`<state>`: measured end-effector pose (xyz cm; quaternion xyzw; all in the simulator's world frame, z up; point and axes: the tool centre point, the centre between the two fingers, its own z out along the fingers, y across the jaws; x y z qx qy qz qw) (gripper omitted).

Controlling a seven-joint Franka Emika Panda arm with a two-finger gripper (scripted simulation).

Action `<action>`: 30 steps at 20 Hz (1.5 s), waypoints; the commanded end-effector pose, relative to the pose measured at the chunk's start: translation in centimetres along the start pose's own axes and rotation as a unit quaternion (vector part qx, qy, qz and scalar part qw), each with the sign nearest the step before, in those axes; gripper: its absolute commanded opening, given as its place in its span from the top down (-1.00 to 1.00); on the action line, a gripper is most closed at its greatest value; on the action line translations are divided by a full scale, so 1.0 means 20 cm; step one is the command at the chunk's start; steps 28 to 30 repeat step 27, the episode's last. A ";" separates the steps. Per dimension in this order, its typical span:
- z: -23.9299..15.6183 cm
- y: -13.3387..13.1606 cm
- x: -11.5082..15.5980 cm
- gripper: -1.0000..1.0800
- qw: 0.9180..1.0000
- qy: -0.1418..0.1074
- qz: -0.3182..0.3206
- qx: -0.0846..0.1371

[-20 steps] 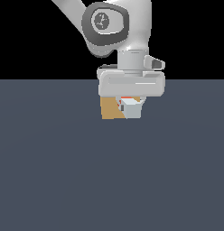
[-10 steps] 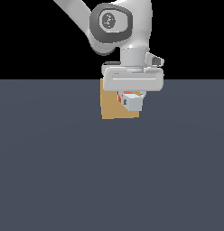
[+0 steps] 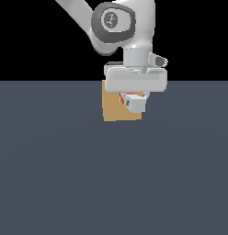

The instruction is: Insert the peg into the horizontal hole in a box.

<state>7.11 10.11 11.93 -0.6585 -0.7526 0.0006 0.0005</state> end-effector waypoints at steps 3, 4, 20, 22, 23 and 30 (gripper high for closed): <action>0.00 0.00 0.01 1.00 1.000 0.000 0.000 0.000; 0.00 0.00 0.02 1.00 1.000 0.000 0.000 0.000; -0.01 0.00 0.52 1.00 1.000 0.000 0.000 -0.002; -0.01 0.00 0.54 1.00 1.000 0.000 0.000 -0.002; -0.01 0.00 0.54 1.00 1.000 0.000 0.000 -0.002; -0.01 0.01 0.52 1.00 1.000 0.000 0.000 -0.002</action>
